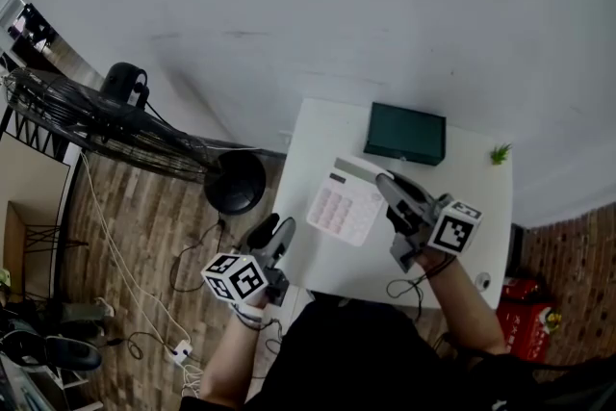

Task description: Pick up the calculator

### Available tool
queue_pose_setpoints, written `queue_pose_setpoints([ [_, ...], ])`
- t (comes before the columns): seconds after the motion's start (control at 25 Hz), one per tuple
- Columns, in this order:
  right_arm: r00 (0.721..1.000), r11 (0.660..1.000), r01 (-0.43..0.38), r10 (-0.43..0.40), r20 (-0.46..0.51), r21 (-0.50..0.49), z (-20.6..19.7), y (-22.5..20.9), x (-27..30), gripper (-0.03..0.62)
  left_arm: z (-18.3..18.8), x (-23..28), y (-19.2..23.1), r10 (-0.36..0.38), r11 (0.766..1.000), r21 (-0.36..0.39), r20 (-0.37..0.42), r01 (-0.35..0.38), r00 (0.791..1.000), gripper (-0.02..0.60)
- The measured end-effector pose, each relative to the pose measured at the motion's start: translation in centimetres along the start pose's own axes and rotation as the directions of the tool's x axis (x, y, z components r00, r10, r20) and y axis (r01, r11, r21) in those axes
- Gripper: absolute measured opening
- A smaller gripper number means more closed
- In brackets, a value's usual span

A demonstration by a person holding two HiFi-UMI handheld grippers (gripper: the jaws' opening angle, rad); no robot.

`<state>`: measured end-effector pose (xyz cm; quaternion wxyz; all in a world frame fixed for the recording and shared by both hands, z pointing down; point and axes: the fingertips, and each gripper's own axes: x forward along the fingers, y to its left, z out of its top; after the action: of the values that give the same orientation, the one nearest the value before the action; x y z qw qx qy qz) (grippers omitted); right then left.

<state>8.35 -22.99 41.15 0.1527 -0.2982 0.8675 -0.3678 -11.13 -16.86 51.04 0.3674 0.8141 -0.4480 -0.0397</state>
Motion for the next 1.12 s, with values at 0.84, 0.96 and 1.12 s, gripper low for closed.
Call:
queue_pose_setpoints([
  [0.84, 1.0, 1.0, -0.019, 0.019, -0.009, -0.001, -0.1, -0.8, 0.5, 0.06, -0.2, 0.6, 0.8, 0.013, 1.0, -0.012, -0.006, -0.014, 1.0, 0.193],
  [0.96, 1.0, 1.0, -0.007, 0.007, -0.007, 0.018, -0.3, -1.2, 0.3, 0.06, -0.3, 0.6, 0.8, 0.017, 1.0, -0.014, -0.008, -0.017, 1.0, 0.193],
  [1.12, 1.0, 0.999, 0.015, -0.015, -0.006, 0.052, -0.6, -2.0, 0.3, 0.06, 0.0, 0.8, 0.9, 0.019, 1.0, -0.014, -0.009, -0.019, 1.0, 0.193],
])
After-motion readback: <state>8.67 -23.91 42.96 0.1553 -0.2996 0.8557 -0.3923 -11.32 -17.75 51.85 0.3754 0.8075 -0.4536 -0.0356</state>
